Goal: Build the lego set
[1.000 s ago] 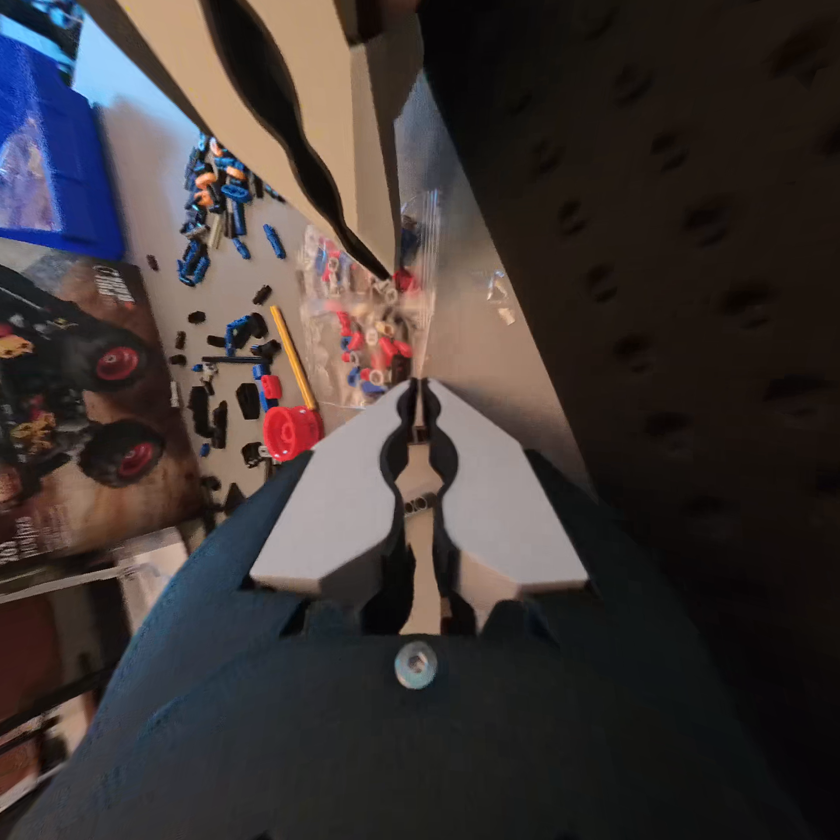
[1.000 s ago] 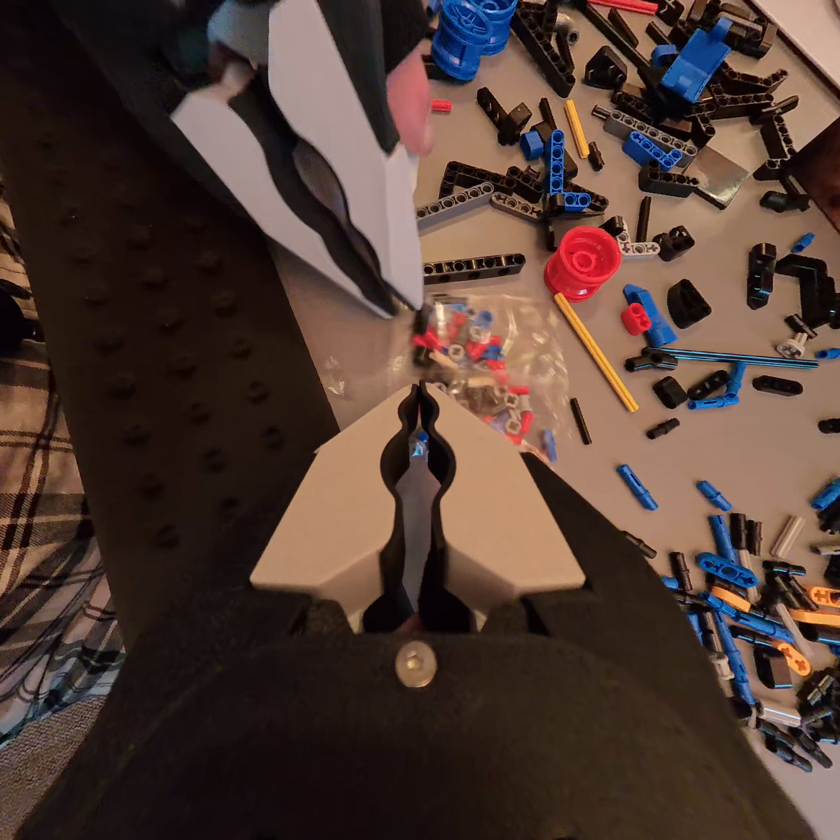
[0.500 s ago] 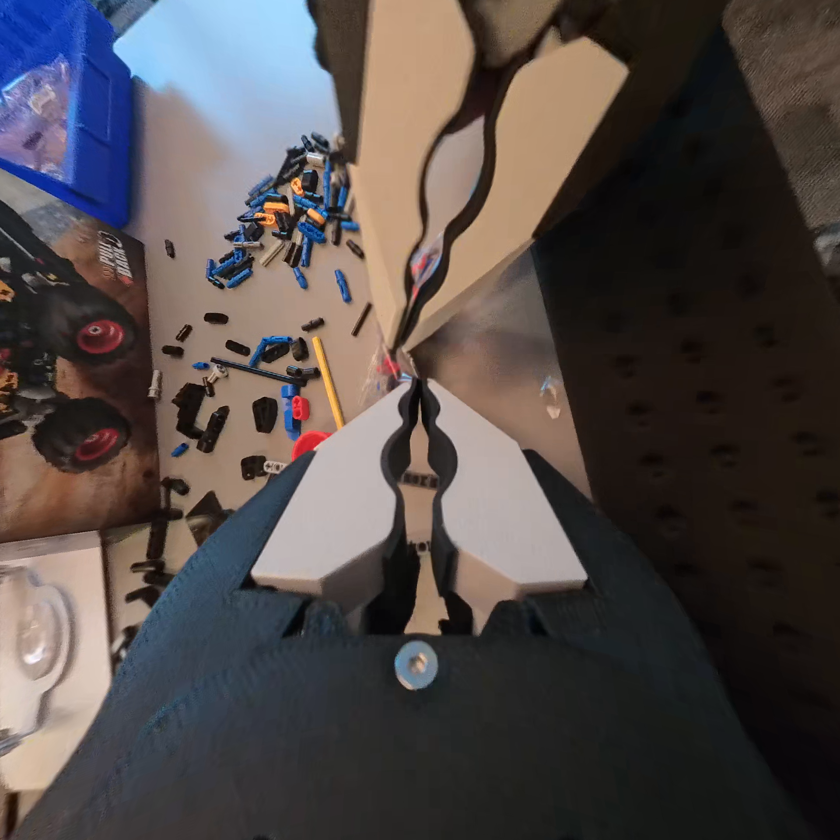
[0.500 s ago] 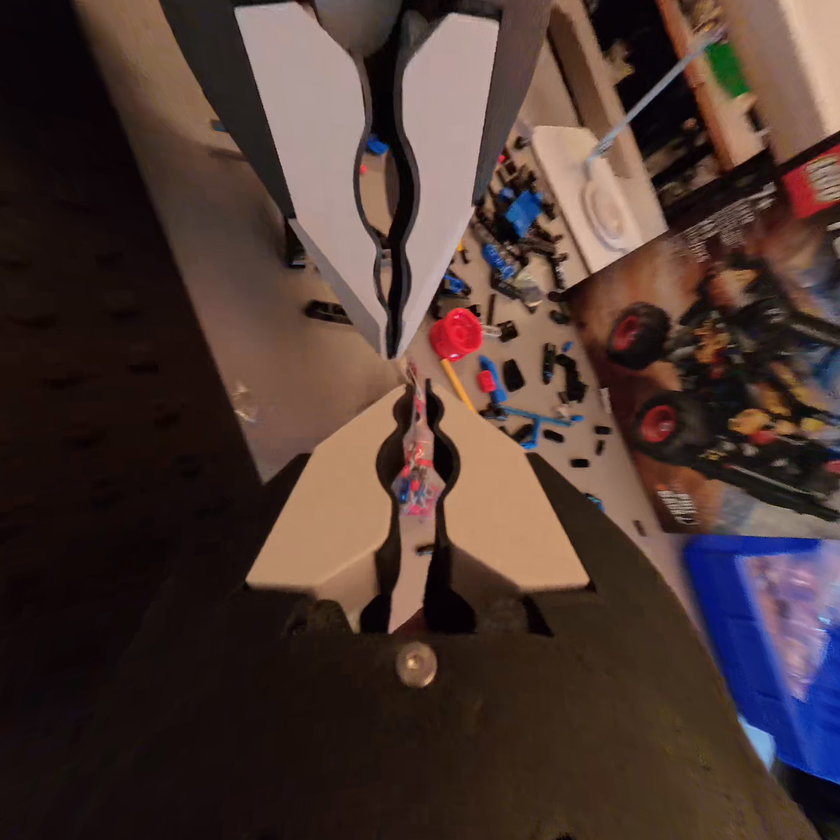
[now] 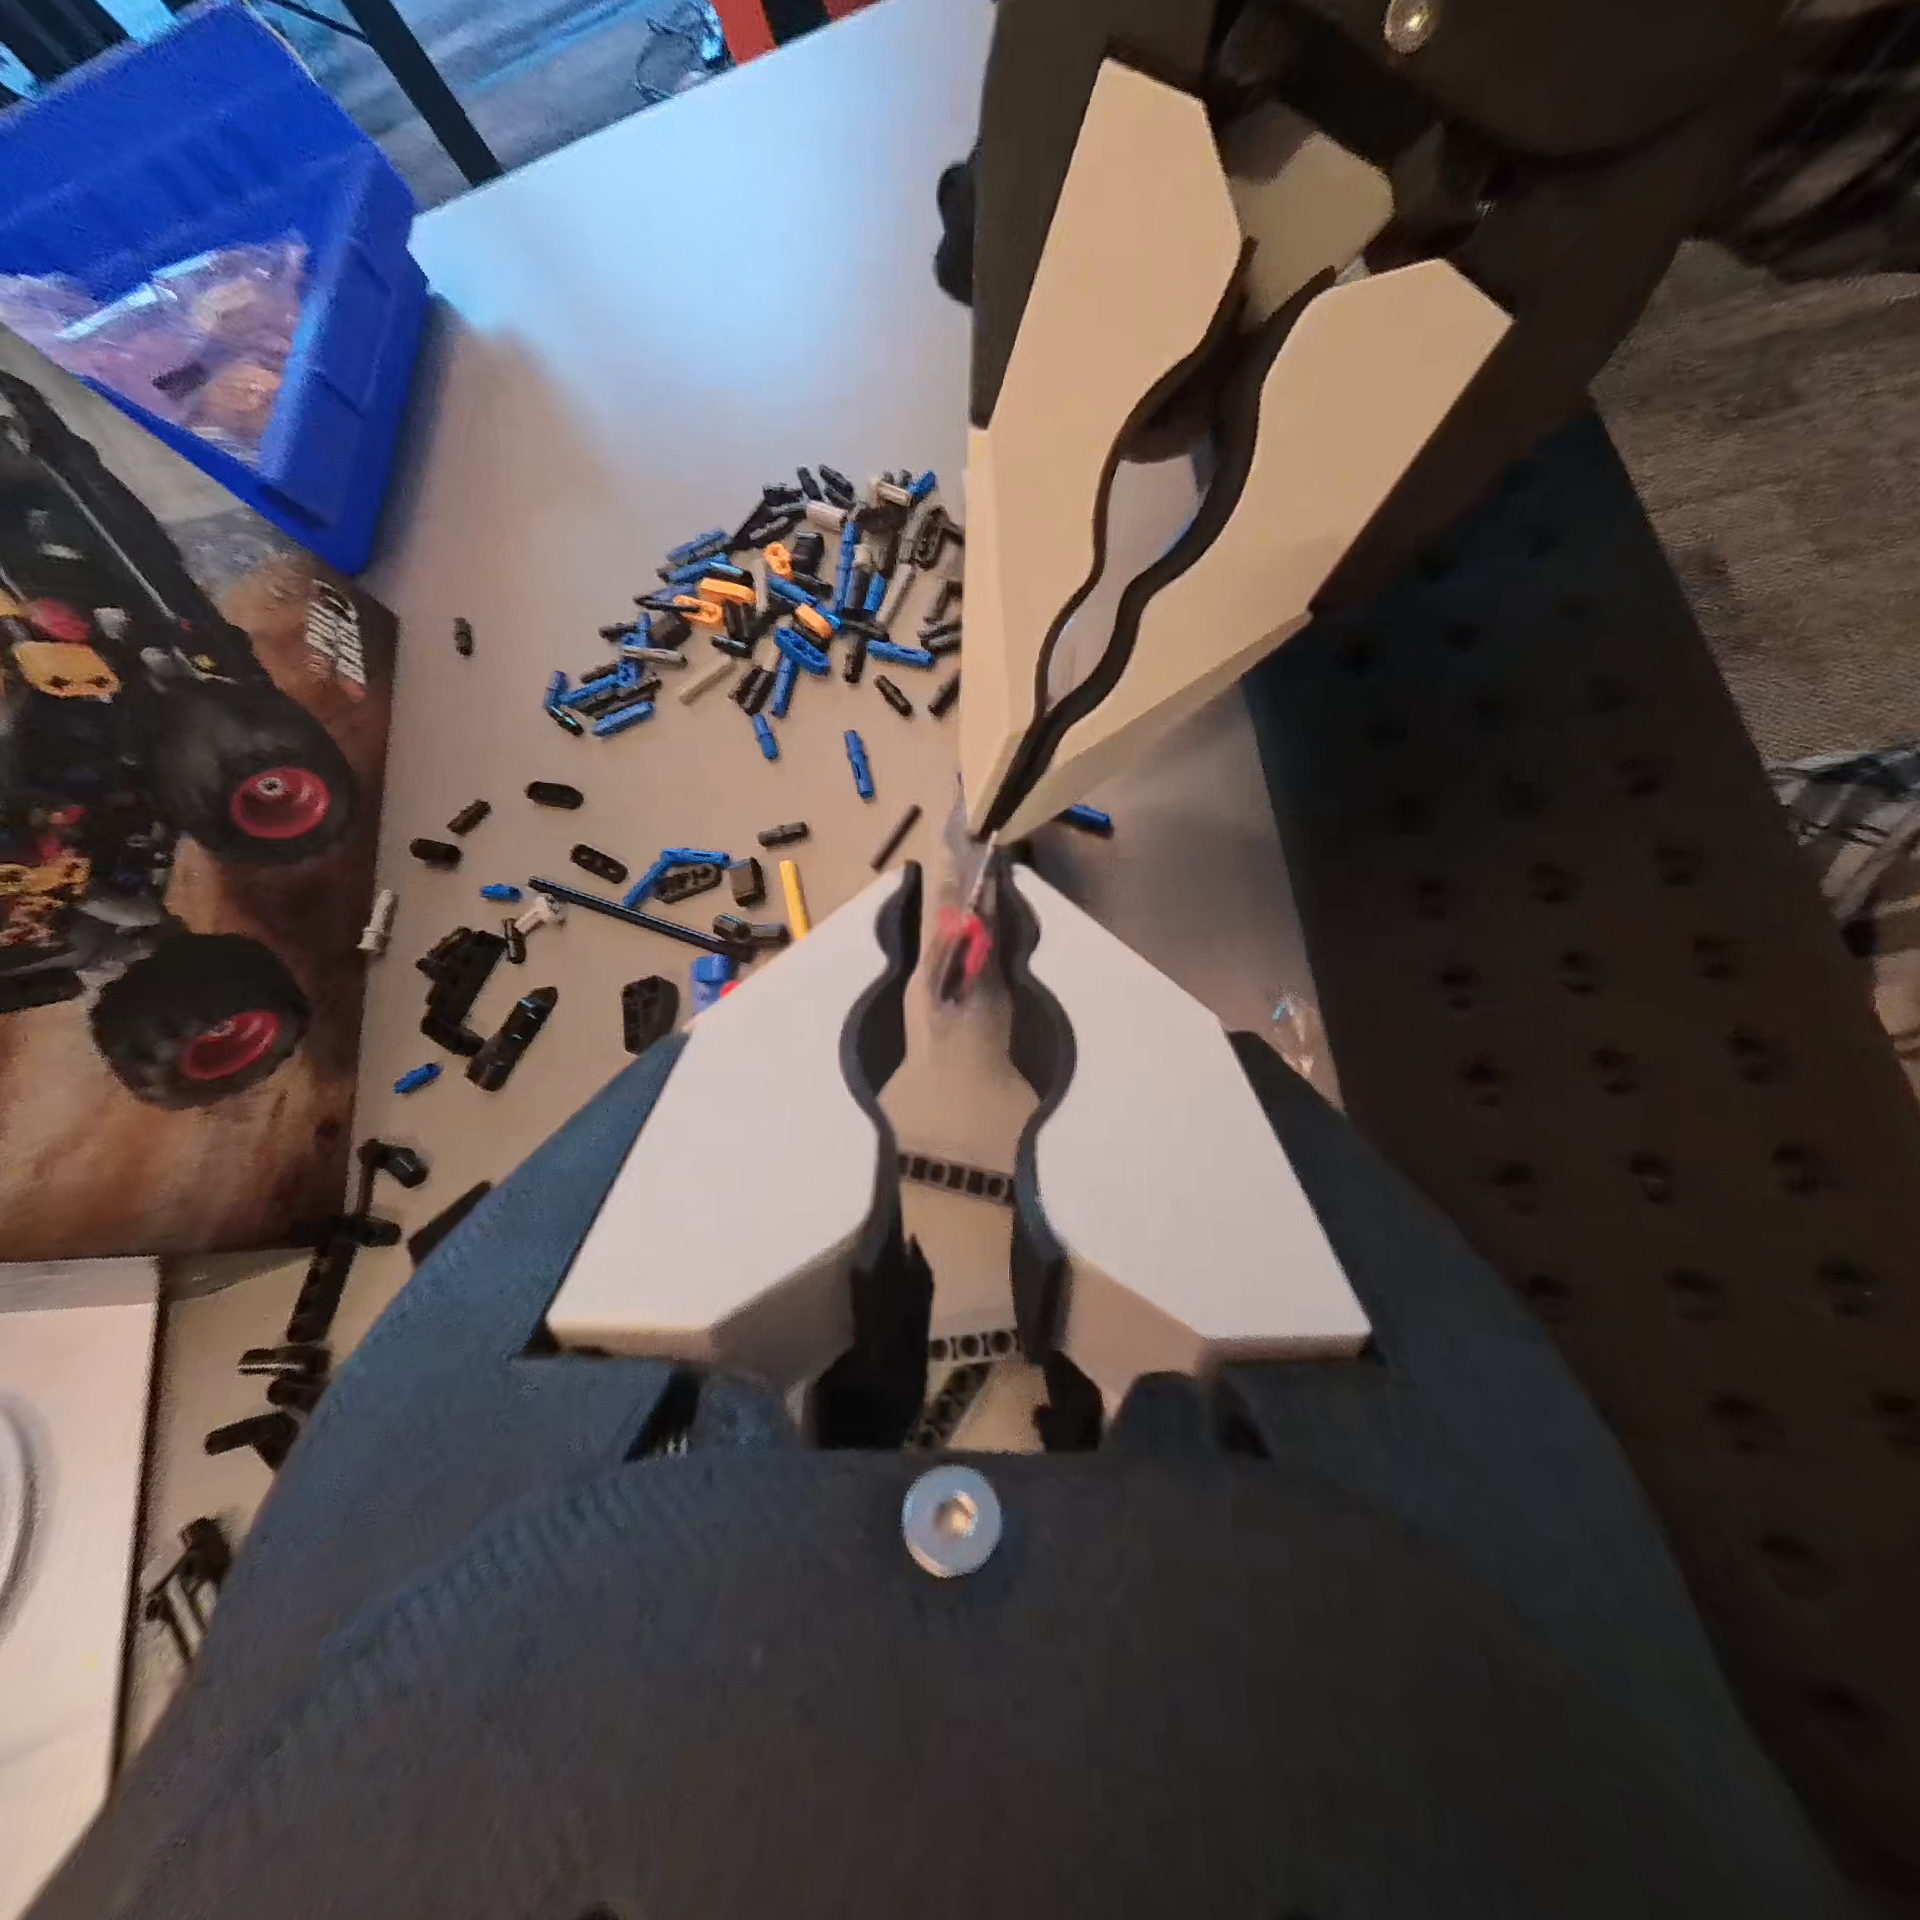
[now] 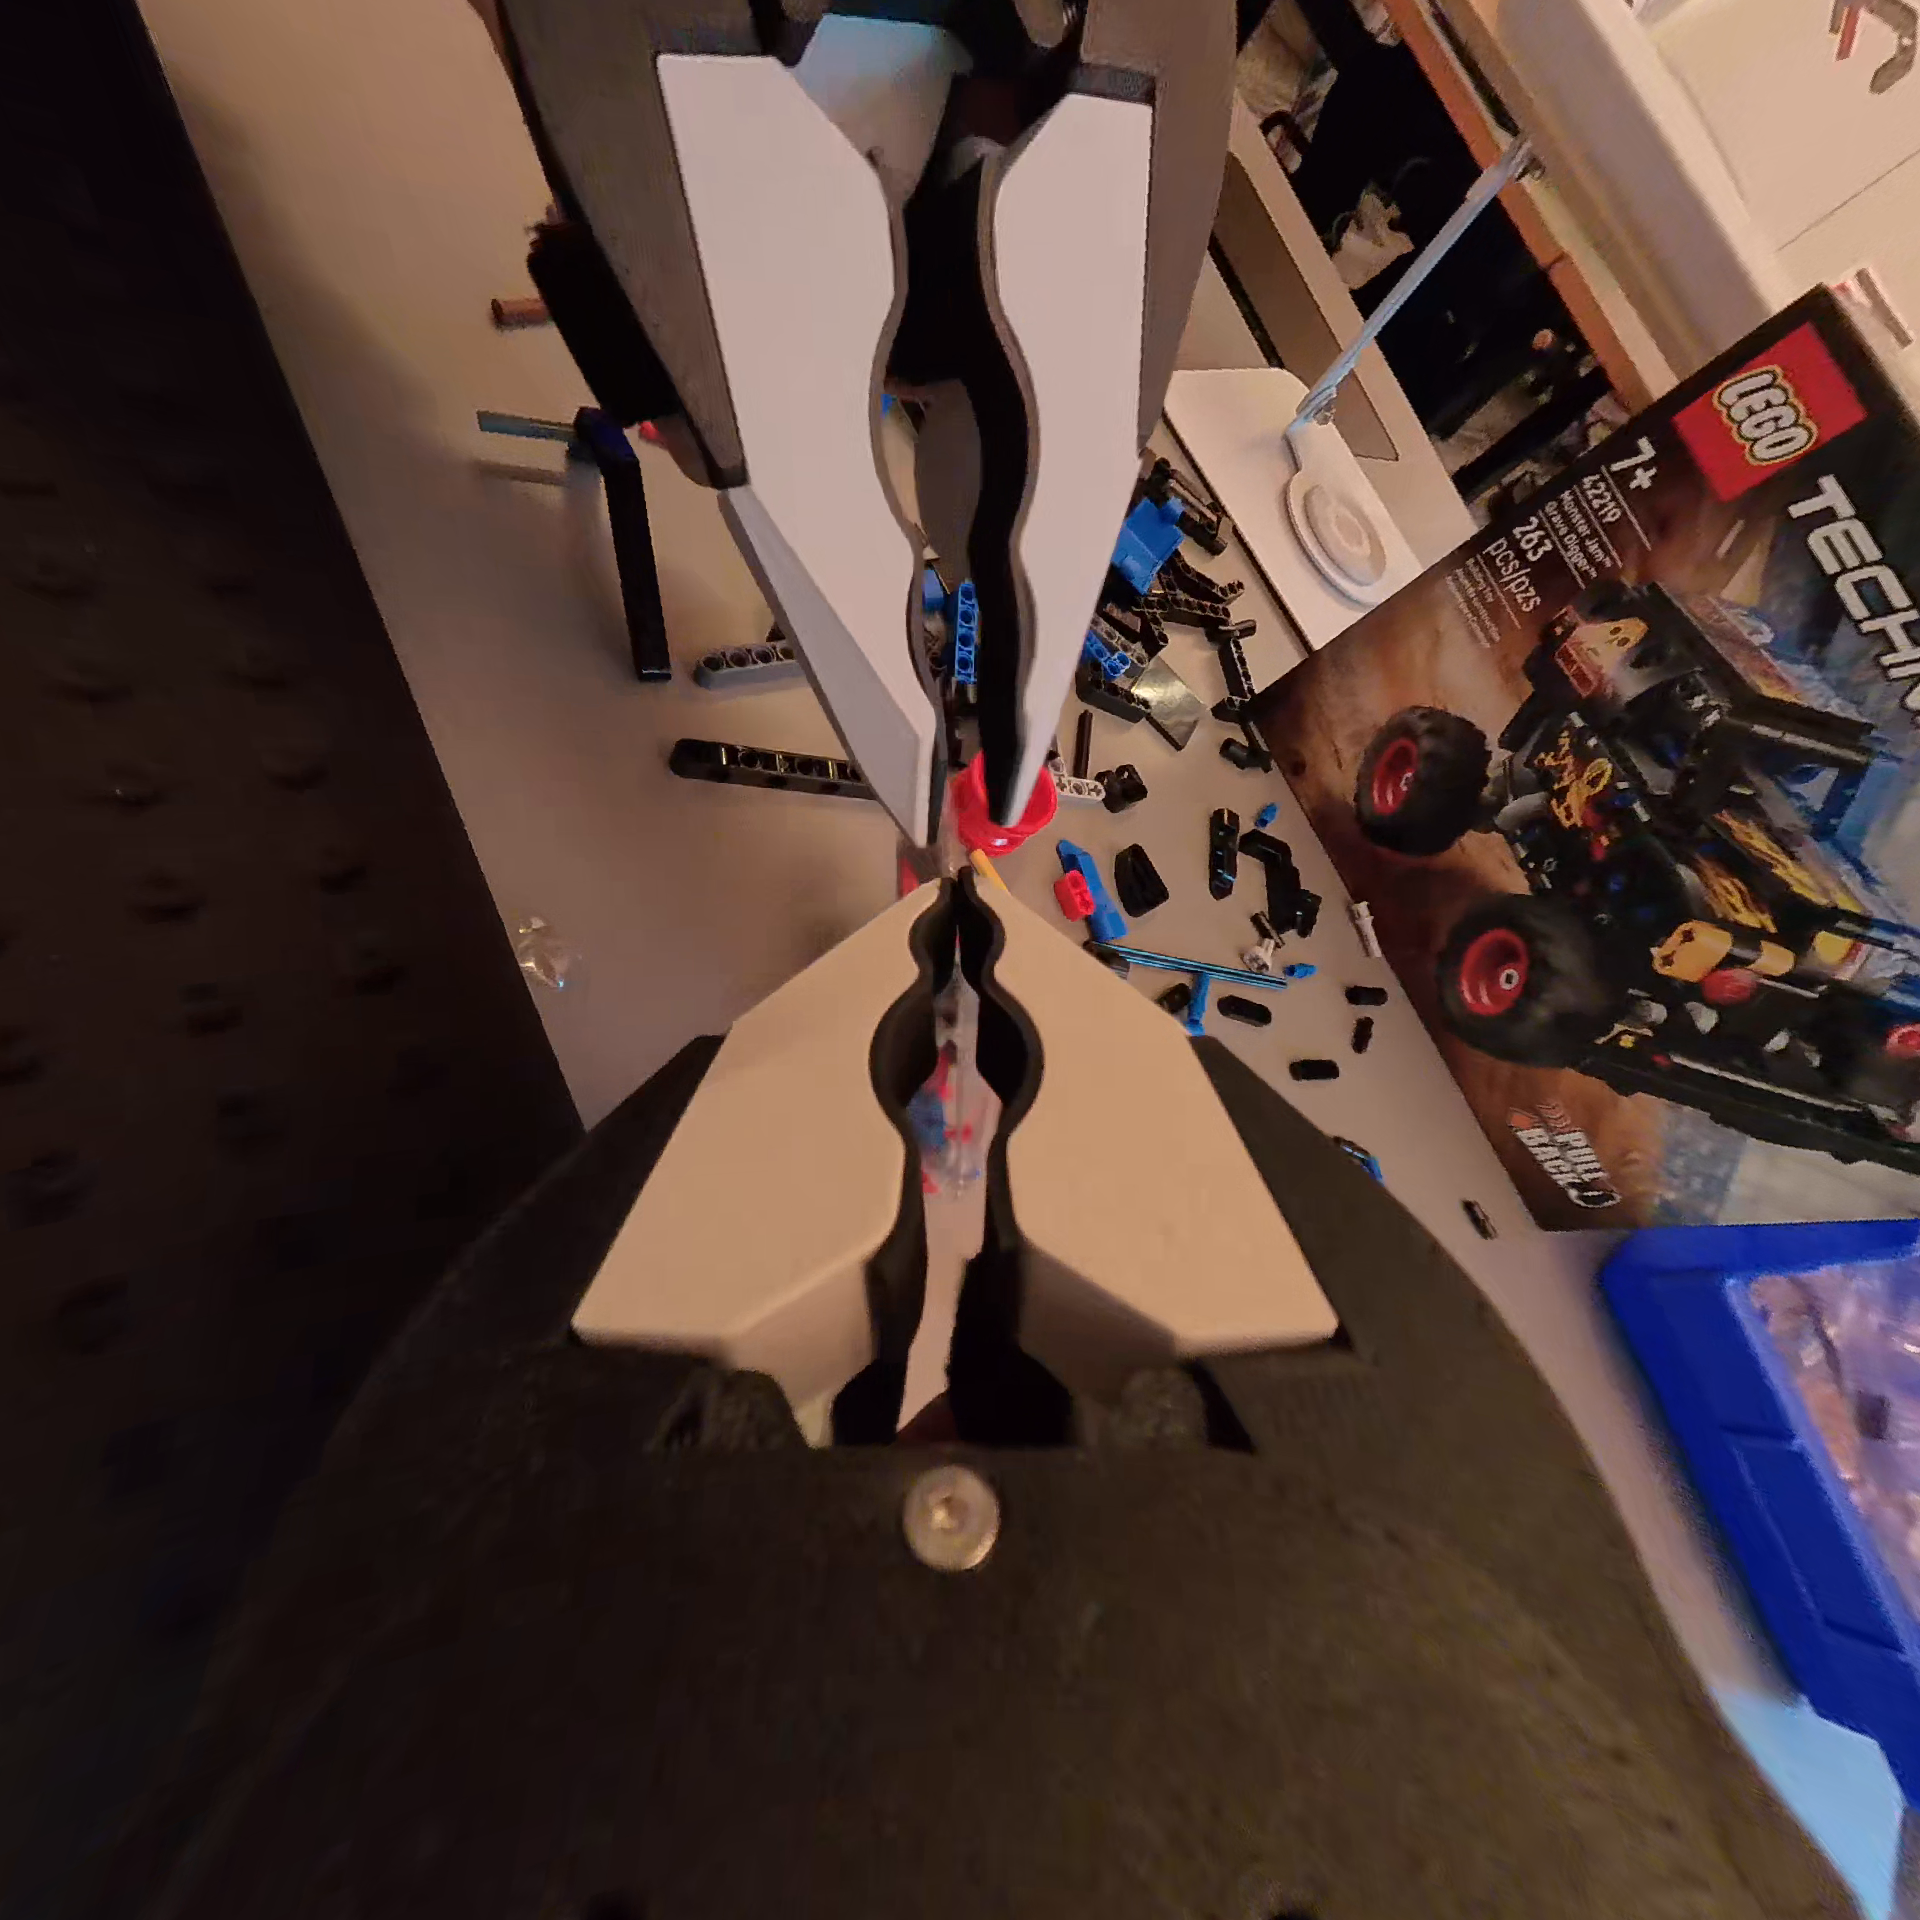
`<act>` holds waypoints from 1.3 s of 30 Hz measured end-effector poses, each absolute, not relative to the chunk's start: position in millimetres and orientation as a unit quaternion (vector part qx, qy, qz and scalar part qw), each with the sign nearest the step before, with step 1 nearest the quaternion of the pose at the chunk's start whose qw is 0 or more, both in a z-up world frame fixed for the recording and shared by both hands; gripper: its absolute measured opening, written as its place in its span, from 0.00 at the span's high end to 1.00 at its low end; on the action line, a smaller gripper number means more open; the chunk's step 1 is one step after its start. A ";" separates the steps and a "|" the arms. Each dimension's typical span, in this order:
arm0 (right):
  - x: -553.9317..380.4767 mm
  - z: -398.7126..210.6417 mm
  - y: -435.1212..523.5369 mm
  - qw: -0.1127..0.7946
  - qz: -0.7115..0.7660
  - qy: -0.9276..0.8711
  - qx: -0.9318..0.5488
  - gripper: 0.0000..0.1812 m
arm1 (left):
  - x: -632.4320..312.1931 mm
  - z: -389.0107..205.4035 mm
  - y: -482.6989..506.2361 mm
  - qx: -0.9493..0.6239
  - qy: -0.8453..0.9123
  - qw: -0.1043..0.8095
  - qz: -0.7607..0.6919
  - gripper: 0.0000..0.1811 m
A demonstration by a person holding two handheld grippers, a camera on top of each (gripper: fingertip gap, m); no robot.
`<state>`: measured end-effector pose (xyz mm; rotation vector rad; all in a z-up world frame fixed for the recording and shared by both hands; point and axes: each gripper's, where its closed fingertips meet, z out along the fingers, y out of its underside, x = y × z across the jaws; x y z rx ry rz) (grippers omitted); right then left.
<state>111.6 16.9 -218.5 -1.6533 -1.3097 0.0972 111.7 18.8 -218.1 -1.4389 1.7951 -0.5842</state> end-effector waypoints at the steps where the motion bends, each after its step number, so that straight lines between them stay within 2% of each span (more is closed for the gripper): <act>1: 110.8 -217.2 16.8 0.493 0.048 -0.536 -0.683 1.00 | 113.7 -216.1 17.8 -0.558 0.700 0.380 -0.232 0.94; 5: 112.8 -214.5 19.4 0.491 0.056 -0.525 -0.692 1.00 | 117.5 -214.8 17.4 -0.554 0.700 0.384 -0.236 1.00; 13: 115.1 -214.9 30.0 0.507 0.052 -0.507 -0.695 1.00 | 121.4 -215.7 28.7 -0.597 0.662 0.355 -0.280 1.00; 20: 121.2 -237.0 63.2 0.511 -0.097 -0.498 -0.694 1.00 | 127.9 -241.4 64.3 -0.678 0.604 0.335 -0.251 1.00; 23: 90.3 -240.3 54.5 0.522 -0.079 -0.527 -0.667 1.00 | 128.2 -268.6 90.2 -0.715 0.580 0.336 -0.199 1.00; 39: 148.9 -240.4 59.0 0.511 -0.004 -0.453 -0.730 1.00 | 111.8 -262.6 121.0 -0.745 0.529 0.346 -0.213 1.00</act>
